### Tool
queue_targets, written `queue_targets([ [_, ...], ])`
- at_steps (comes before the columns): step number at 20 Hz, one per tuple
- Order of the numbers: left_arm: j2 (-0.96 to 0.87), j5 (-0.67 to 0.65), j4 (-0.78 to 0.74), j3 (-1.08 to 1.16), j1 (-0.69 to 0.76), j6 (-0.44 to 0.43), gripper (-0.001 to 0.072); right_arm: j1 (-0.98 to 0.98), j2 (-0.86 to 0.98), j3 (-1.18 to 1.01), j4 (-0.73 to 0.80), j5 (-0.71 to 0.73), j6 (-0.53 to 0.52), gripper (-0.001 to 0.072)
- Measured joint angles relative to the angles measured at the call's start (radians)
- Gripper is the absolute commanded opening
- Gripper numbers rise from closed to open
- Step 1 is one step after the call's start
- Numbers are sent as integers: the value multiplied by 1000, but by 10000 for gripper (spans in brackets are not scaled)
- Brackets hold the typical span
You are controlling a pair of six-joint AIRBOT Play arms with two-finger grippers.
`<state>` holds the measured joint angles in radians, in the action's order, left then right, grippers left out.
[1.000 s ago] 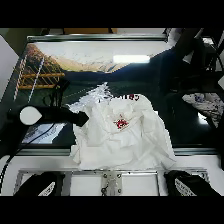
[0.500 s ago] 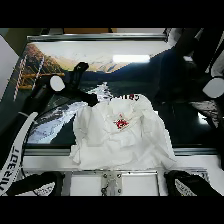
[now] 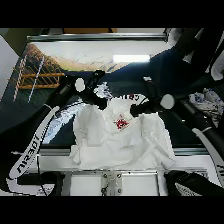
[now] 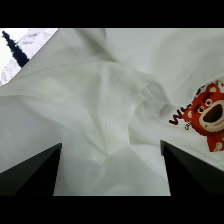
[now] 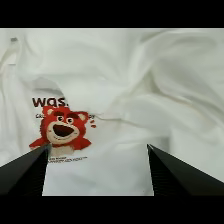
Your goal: Fold the clothes and pants, and hang the long-sleeved shirts on hangers.
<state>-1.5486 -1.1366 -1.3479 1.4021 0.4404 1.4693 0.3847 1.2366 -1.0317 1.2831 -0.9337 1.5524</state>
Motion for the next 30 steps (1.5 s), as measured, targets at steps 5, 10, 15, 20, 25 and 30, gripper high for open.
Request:
queue_targets([
  [5, 29, -10, -36, 3, 9, 77, 668, 121, 135, -13, 99, 119, 125, 648],
  [10, 42, -12, -47, 3, 52, 108, 668, 150, 220, -50, 243, 152, 270, 597],
  [15, 45, 4, -47, 3, 95, 153, 668, 155, 243, -63, 369, 159, 386, 25],
  [20, 43, 11, -48, 3, 109, 218, 668, 143, 200, -66, 425, 156, 420, 23],
  [25, -3, 16, -141, 3, 174, 291, 668, 119, 19, -66, 435, 76, 431, 23],
  [30, -69, 46, -227, 3, 234, 346, 668, 114, -111, -66, 418, 5, 435, 23],
])
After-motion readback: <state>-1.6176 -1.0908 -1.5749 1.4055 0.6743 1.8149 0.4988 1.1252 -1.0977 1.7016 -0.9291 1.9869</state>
